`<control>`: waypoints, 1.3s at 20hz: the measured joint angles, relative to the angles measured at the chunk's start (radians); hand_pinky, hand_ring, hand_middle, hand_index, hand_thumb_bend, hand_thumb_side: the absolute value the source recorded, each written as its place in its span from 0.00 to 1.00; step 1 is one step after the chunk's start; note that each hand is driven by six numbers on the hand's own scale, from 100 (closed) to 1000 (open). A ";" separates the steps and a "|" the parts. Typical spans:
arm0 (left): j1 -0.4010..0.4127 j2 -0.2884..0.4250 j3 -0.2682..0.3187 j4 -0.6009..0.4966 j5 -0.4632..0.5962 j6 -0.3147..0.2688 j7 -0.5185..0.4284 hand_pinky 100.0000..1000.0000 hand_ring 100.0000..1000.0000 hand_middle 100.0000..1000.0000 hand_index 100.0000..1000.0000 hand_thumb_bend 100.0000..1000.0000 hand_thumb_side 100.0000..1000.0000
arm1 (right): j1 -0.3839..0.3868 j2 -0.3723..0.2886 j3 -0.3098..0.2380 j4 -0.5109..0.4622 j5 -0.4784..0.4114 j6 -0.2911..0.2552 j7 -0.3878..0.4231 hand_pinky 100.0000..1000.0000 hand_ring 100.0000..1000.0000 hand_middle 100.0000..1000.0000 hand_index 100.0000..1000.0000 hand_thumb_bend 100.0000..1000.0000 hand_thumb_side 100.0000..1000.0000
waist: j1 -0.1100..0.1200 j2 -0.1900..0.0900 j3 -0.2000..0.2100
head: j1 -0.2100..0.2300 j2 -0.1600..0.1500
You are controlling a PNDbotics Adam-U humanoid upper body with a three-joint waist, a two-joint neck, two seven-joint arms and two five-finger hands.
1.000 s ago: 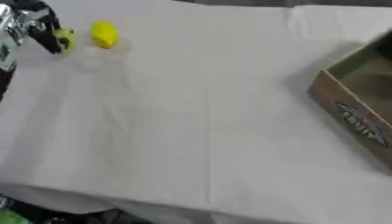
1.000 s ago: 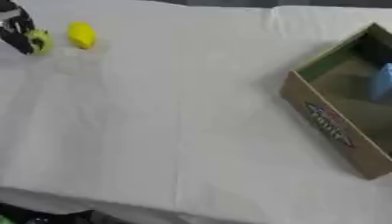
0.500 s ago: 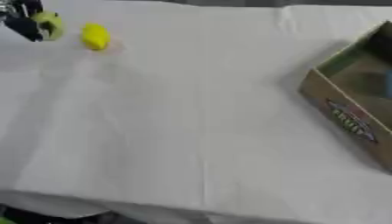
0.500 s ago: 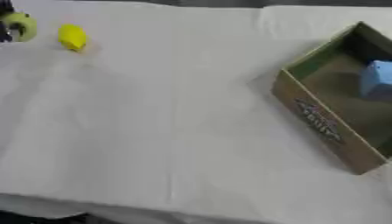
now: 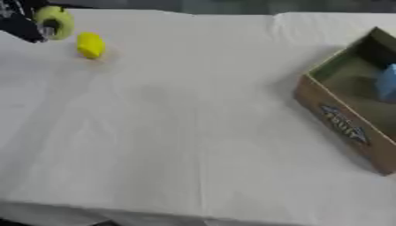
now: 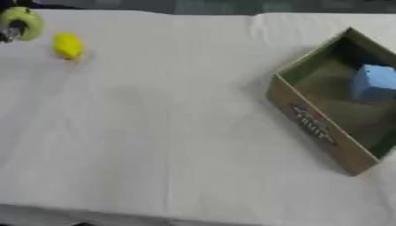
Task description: Pick up the objects with one hand, pass them to the other hand, and then place them into the box on the other side of the table.
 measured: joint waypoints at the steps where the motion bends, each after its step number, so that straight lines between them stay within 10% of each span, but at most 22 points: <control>1: 0.010 0.002 0.000 -0.020 0.015 0.010 0.010 0.59 0.50 0.42 0.46 0.00 0.00 | 0.000 -0.001 0.000 0.000 -0.003 0.001 -0.001 0.97 0.75 0.84 0.73 0.00 0.46 | 0.000 0.000 0.000 | -0.001 0.000; 26: 0.083 -0.075 -0.057 -0.303 0.258 0.079 0.220 0.56 0.45 0.37 0.43 0.00 0.10 | -0.020 -0.008 -0.001 0.000 -0.021 0.018 0.008 0.97 0.75 0.84 0.73 0.00 0.45 | 0.000 0.000 -0.011 | -0.114 0.010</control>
